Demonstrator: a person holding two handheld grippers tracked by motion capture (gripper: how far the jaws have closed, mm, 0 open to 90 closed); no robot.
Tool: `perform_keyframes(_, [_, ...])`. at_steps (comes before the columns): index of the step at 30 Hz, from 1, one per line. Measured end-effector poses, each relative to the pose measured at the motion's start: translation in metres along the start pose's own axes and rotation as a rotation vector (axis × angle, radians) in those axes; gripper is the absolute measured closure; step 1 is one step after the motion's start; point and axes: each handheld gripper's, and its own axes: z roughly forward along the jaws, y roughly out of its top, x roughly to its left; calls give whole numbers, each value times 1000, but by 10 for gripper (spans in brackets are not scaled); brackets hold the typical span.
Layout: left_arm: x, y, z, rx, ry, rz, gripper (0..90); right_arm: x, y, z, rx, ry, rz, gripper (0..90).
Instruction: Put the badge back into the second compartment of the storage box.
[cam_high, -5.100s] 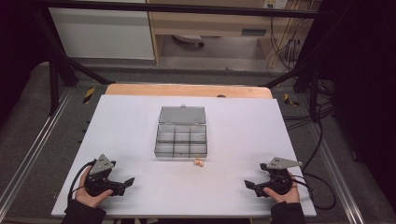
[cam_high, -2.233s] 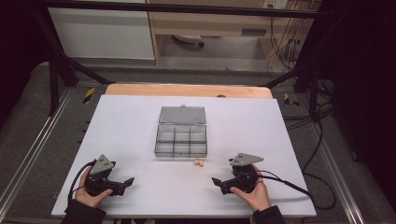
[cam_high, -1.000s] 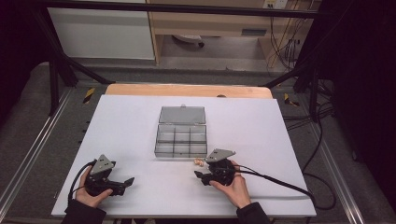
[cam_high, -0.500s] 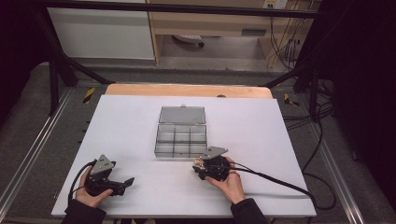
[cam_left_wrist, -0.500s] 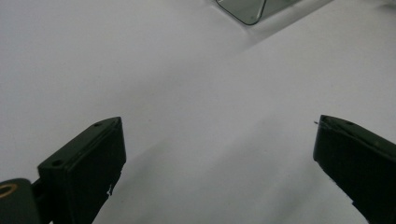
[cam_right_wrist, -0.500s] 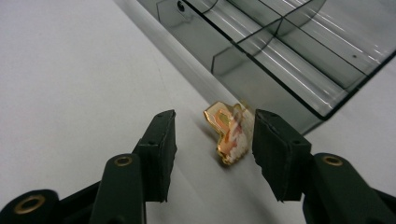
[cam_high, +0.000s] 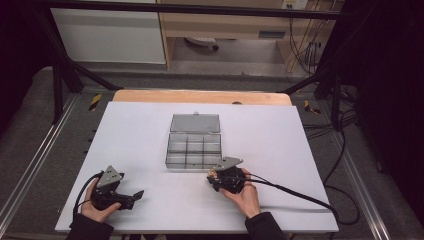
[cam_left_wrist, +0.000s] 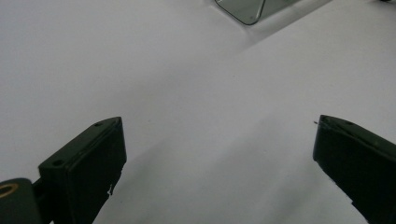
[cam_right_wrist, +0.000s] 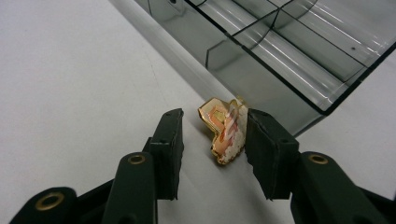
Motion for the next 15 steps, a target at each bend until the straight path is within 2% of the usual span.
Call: perform_keyframes(15, [0, 0, 0, 0, 0, 2, 27, 0, 0, -1, 5, 1, 29, 707])
